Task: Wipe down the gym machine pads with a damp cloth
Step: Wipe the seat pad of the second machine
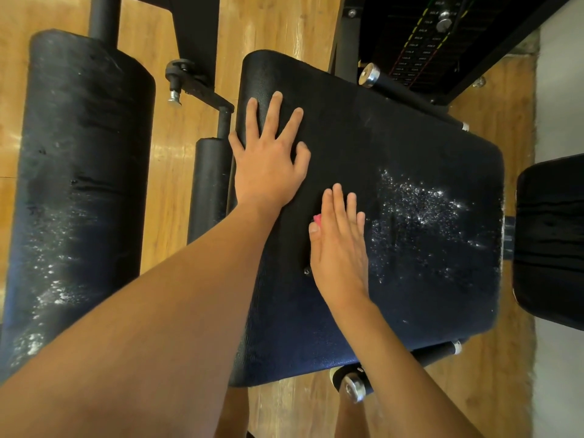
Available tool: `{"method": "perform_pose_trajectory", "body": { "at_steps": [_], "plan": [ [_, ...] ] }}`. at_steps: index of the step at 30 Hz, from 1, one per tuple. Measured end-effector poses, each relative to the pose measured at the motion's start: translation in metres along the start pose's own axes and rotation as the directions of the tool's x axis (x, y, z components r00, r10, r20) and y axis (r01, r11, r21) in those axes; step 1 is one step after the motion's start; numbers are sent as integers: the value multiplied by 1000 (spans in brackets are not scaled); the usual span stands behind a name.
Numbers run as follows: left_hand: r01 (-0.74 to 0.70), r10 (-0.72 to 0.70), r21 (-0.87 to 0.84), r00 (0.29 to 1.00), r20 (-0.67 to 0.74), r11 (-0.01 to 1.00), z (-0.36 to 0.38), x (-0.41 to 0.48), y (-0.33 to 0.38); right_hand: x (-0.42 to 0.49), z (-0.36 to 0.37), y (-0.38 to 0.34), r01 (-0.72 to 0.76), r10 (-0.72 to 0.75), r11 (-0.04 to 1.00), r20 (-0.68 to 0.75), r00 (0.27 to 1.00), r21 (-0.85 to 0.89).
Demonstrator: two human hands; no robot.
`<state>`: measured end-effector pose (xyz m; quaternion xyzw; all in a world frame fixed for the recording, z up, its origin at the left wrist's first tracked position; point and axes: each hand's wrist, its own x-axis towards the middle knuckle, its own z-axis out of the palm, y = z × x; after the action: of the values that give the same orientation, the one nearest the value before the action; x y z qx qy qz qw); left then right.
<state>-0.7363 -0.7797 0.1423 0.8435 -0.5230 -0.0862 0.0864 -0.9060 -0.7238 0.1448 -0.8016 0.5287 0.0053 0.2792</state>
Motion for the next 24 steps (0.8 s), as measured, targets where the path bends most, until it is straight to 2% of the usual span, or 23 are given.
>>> {"method": "perform_pose_trajectory", "body": {
  "at_steps": [10,19,24],
  "plan": [
    [4,-4,-13,1000,12,1000,-2,-1,1,-81,24,3,-46,45,999,33,998,20],
    [12,-11,-10,1000,26,1000,-4,0,1,-47,18,4,-44,44,999,-9,999,0],
    [2,-2,-5,1000,30,1000,-4,1,1,-61,23,6,-42,42,999,10,999,-17]
  ]
}}
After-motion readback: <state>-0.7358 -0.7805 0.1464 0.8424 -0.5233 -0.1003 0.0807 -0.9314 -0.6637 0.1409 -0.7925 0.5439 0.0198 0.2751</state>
